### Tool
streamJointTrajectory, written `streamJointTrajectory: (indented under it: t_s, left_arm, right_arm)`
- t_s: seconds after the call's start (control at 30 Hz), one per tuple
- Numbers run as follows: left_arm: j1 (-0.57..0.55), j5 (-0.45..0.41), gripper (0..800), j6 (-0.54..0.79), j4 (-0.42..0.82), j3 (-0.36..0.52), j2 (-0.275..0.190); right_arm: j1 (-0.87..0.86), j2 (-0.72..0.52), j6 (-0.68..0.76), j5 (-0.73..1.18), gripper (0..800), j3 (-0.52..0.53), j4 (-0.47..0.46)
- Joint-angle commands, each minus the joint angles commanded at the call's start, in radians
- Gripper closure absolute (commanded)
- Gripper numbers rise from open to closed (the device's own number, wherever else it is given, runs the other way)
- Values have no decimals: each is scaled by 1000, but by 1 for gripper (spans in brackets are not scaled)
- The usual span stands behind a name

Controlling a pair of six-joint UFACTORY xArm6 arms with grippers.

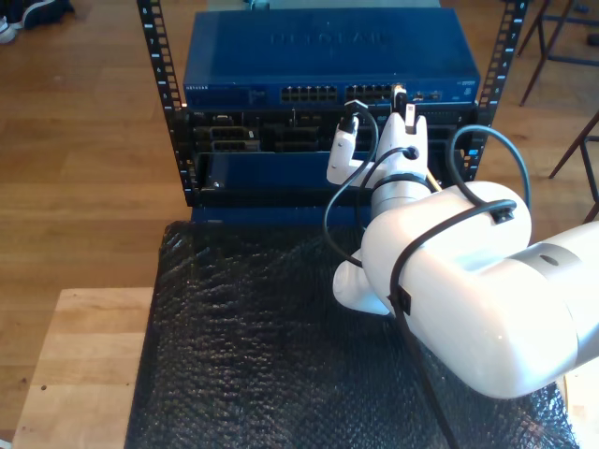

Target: Grab the cable and plug it in

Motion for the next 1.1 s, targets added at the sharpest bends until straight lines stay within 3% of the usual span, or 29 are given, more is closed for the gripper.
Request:
streamJointTrajectory:
  t_s: [1.1]
  left_arm:
    - [-2,0,0,0,0,0,0]
  right_arm:
    - [-6,2,3,12,800,-15,-15]
